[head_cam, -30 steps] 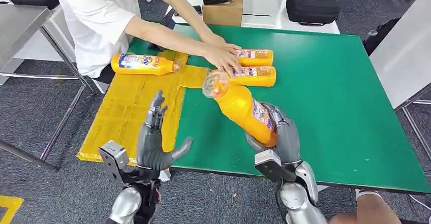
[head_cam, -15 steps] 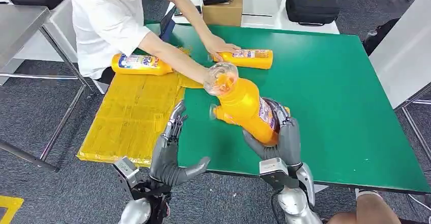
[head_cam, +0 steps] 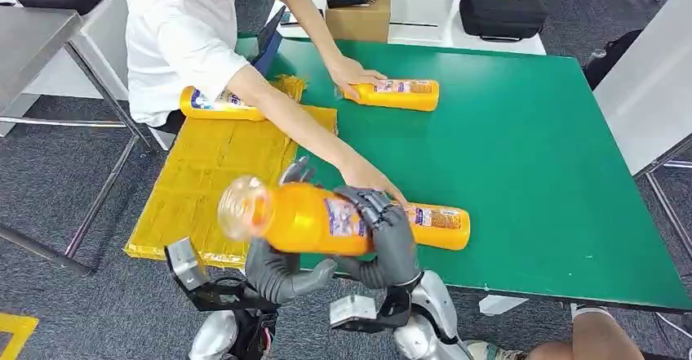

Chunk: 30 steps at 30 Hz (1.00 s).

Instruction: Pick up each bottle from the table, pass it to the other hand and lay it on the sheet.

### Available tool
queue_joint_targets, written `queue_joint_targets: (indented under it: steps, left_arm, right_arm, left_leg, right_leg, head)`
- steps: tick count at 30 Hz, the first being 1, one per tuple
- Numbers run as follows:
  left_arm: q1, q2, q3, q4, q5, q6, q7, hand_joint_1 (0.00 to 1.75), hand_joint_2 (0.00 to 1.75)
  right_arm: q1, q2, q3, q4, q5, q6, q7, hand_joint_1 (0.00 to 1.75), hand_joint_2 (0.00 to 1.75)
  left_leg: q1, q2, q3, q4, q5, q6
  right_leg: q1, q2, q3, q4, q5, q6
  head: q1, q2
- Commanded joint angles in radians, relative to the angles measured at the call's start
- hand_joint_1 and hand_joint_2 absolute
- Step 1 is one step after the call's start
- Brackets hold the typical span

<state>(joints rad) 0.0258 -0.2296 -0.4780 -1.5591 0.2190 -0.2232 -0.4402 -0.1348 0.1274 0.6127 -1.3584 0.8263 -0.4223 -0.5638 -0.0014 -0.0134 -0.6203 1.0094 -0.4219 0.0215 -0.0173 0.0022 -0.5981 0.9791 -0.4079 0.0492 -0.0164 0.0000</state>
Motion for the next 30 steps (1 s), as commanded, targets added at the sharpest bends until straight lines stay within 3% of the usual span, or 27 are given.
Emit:
queue_joint_targets:
  steps: [1, 4, 12, 13, 14, 15, 16, 17, 20, 21, 30]
  left_arm:
    - [-0.062, 0.043, -0.064, 0.095, 0.041, -0.066, 0.041, 0.0, 1.75]
    - [-0.07, 0.038, -0.064, 0.121, 0.08, -0.08, 0.065, 0.0, 1.75]
    - [-0.083, 0.028, -0.053, 0.126, -0.002, -0.006, 0.03, 0.0, 1.75]
    - [-0.083, 0.028, -0.05, 0.124, 0.002, -0.008, 0.028, 1.61, 1.75]
    - [-0.084, 0.028, -0.047, 0.124, 0.012, -0.015, 0.025, 1.75, 1.75]
    - [-0.083, 0.027, -0.042, 0.126, 0.022, -0.019, 0.027, 1.75, 1.75]
    - [-0.082, 0.026, -0.039, 0.126, 0.024, -0.018, 0.026, 1.75, 1.75]
    - [-0.077, 0.022, -0.027, 0.126, 0.043, -0.02, 0.025, 1.75, 1.75]
    - [-0.078, 0.018, -0.012, 0.131, 0.106, -0.053, 0.034, 1.75, 1.75]
    - [-0.082, 0.015, -0.01, 0.137, 0.128, -0.064, 0.038, 1.75, 1.75]
    - [-0.132, -0.028, 0.064, 0.236, 0.285, -0.062, 0.073, 1.75, 1.75]
  right_arm:
    - [-0.078, -0.035, 0.134, 0.129, 0.032, -0.043, -0.009, 1.75, 1.75]
    - [-0.082, -0.04, 0.144, 0.122, 0.045, -0.091, -0.008, 1.75, 1.75]
    - [-0.077, -0.049, 0.168, 0.096, 0.01, -0.058, -0.02, 1.75, 1.75]
    - [-0.078, -0.049, 0.172, 0.101, 0.01, -0.056, -0.02, 1.75, 1.75]
    - [-0.08, -0.048, 0.174, 0.107, 0.008, -0.052, -0.018, 1.64, 1.75]
    - [-0.077, -0.044, 0.17, 0.109, 0.0, -0.05, -0.015, 1.36, 1.75]
    - [-0.074, -0.042, 0.166, 0.109, -0.011, -0.042, -0.012, 0.84, 1.75]
    - [-0.064, -0.036, 0.157, 0.1, -0.038, -0.03, -0.01, 0.0, 1.75]
    - [-0.047, -0.041, 0.158, 0.067, -0.058, -0.027, -0.028, 0.0, 1.75]
    - [-0.046, -0.048, 0.163, 0.056, -0.062, -0.027, -0.04, 0.0, 0.0]
    - [0.022, -0.077, 0.08, -0.158, -0.109, -0.045, -0.061, 0.0, 0.0]
  left_leg:
    - [0.0, 0.001, 0.005, -0.002, -0.001, -0.001]
    - [0.0, 0.001, 0.005, -0.002, -0.001, -0.001]
    - [0.001, 0.001, 0.006, -0.001, -0.002, -0.001]
    - [0.001, 0.001, 0.005, -0.001, -0.002, -0.001]
    - [0.001, 0.001, 0.006, -0.001, -0.002, -0.001]
    - [0.001, 0.001, 0.006, -0.001, -0.002, -0.001]
    - [0.001, 0.001, 0.005, -0.001, -0.002, -0.001]
    - [0.001, 0.001, 0.004, -0.001, -0.001, -0.001]
    - [0.0, 0.001, 0.003, -0.001, -0.001, -0.001]
    - [0.0, 0.0, 0.002, -0.001, -0.001, -0.001]
    - [0.001, -0.002, 0.004, 0.0, -0.002, -0.001]
  right_leg:
    - [0.001, 0.0, 0.005, -0.002, -0.001, -0.002]
    - [0.001, 0.0, 0.005, -0.002, -0.001, -0.002]
    - [0.001, 0.0, 0.005, -0.001, -0.002, -0.002]
    - [0.001, 0.0, 0.005, -0.001, -0.001, -0.002]
    - [0.001, 0.0, 0.006, -0.001, -0.002, -0.002]
    - [0.001, 0.0, 0.006, -0.001, -0.002, -0.002]
    - [0.001, 0.0, 0.005, -0.001, -0.001, -0.002]
    - [0.001, 0.0, 0.004, -0.001, -0.001, -0.002]
    - [0.0, 0.0, 0.003, -0.001, -0.001, -0.001]
    - [0.0, 0.0, 0.002, -0.001, 0.0, -0.001]
    - [0.001, -0.003, 0.005, 0.0, -0.002, -0.002]
  head:
    - [0.0, 0.0]
    - [0.0, 0.0]
    - [0.0, 0.0]
    - [0.0, 0.0]
    - [-0.001, 0.0]
    - [0.0, 0.0]
    - [-0.001, 0.0]
    - [0.0, 0.0]
    - [-0.001, 0.0]
    - [0.0, 0.0]
    - [-0.001, 0.0]
